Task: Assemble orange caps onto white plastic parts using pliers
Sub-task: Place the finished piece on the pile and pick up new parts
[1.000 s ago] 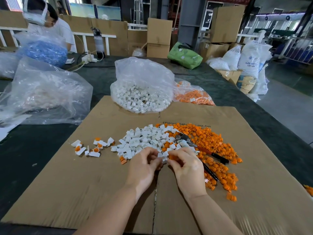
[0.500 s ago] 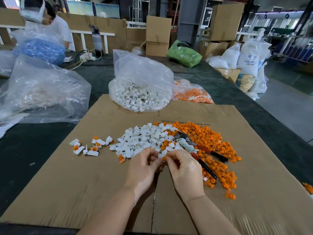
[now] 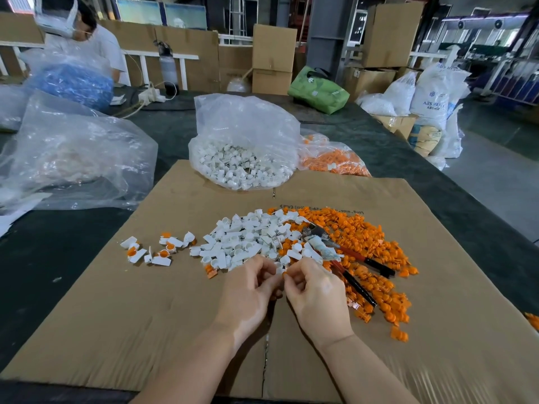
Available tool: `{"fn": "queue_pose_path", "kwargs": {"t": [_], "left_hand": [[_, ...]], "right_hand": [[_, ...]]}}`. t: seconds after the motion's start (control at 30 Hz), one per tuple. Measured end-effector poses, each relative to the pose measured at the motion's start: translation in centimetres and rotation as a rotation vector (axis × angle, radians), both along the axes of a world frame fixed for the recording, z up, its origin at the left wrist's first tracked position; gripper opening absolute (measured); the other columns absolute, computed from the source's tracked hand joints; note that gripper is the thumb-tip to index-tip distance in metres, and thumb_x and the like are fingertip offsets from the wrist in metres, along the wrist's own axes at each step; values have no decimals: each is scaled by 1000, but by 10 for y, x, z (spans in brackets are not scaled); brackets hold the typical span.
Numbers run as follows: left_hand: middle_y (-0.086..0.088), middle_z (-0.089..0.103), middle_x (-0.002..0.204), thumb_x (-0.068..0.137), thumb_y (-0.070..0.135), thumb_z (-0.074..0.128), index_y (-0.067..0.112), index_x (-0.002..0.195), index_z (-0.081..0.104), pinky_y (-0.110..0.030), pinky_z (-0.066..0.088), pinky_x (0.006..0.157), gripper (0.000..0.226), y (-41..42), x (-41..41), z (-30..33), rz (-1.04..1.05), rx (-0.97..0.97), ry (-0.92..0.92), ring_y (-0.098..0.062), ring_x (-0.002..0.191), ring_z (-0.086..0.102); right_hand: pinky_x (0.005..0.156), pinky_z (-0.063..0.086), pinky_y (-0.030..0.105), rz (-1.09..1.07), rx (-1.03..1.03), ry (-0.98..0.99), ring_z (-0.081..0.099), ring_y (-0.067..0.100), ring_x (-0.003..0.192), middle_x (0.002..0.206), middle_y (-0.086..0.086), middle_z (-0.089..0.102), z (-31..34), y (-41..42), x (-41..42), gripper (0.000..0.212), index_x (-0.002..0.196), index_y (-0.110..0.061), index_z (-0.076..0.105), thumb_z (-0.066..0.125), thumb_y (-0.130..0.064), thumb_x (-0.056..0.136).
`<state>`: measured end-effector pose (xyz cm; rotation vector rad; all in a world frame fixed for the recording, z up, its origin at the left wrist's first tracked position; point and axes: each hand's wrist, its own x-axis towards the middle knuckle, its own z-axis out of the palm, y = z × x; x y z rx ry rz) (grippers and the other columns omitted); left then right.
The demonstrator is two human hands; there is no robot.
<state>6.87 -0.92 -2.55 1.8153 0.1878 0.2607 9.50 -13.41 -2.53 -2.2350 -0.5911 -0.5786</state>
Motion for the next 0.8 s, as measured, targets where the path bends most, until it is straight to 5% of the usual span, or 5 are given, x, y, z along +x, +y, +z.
{"fn": "queue_pose_path", "kwargs": {"t": [0.27, 0.8], "left_hand": [[-2, 65, 67, 89, 3, 59, 14, 87, 63, -19, 51, 59, 13, 3, 3, 1, 42, -204, -8, -11, 59, 62], [-9, 65, 72, 89, 3, 58, 28, 89, 66, -15, 51, 62, 26, 4, 2, 1, 21, -175, -34, -9, 63, 66]], "right_hand": [[61, 47, 21, 17, 169, 48, 58, 8, 68, 77, -5, 64, 2, -1, -1, 7, 89, -12, 68, 69, -10, 83], [71, 49, 22, 154, 95, 85, 54, 5, 78, 86, -11, 53, 4, -3, 2, 27, 108, -19, 70, 68, -7, 85]]}}
